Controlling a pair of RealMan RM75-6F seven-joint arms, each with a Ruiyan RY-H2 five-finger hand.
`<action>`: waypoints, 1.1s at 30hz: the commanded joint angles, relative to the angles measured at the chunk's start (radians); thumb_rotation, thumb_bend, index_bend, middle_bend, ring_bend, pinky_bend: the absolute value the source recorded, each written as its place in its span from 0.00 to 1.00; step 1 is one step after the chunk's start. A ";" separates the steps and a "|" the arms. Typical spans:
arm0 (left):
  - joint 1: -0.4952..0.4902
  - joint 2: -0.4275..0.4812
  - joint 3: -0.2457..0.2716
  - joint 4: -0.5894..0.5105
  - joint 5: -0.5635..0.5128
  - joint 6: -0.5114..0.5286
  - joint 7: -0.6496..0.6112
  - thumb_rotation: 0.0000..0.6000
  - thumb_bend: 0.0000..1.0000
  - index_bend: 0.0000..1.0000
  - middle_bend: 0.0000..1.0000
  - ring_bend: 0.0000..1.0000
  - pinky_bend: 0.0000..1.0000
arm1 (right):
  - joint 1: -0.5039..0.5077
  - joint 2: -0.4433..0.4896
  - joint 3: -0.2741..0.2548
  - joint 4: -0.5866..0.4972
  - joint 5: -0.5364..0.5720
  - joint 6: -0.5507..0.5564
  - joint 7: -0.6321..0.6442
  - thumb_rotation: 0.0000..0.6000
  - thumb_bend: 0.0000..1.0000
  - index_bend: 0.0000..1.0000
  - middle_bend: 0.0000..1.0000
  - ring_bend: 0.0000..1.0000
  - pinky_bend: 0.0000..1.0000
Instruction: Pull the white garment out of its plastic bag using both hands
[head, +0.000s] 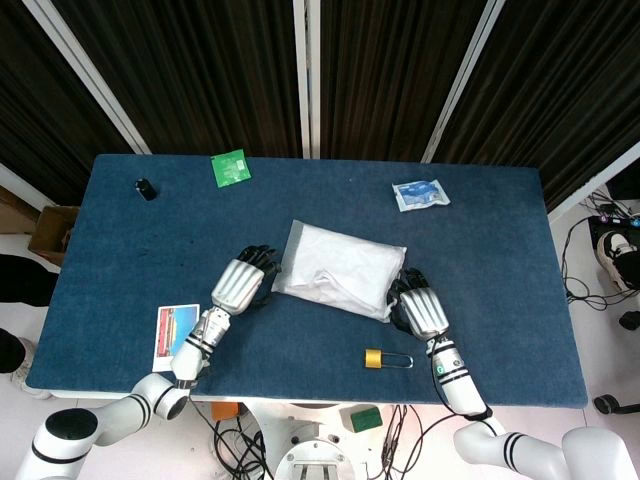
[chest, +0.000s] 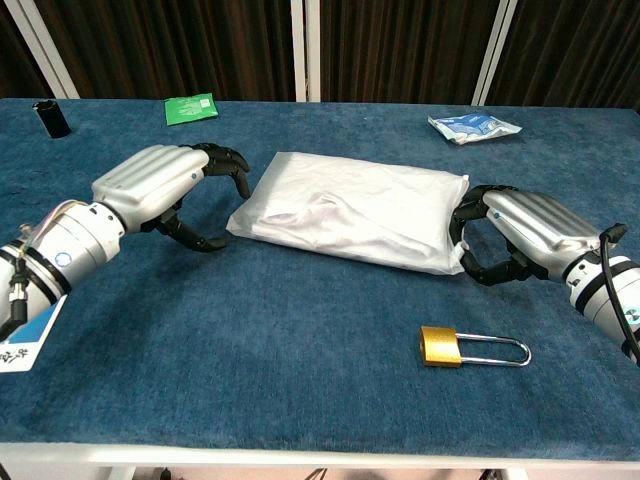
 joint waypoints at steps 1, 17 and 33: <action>-0.018 -0.039 -0.010 0.049 -0.011 0.007 -0.026 1.00 0.19 0.40 0.20 0.13 0.20 | 0.000 0.001 0.001 -0.001 0.000 -0.001 0.001 1.00 0.48 0.88 0.37 0.12 0.15; -0.044 -0.109 0.001 0.160 -0.021 0.033 -0.128 1.00 0.31 0.46 0.21 0.13 0.20 | 0.004 0.000 0.003 -0.003 0.003 -0.011 0.005 1.00 0.48 0.88 0.37 0.12 0.15; -0.051 -0.148 0.023 0.277 -0.019 0.053 -0.151 1.00 0.41 0.56 0.26 0.15 0.20 | 0.006 0.002 0.000 -0.010 -0.002 -0.017 0.018 1.00 0.48 0.88 0.37 0.12 0.15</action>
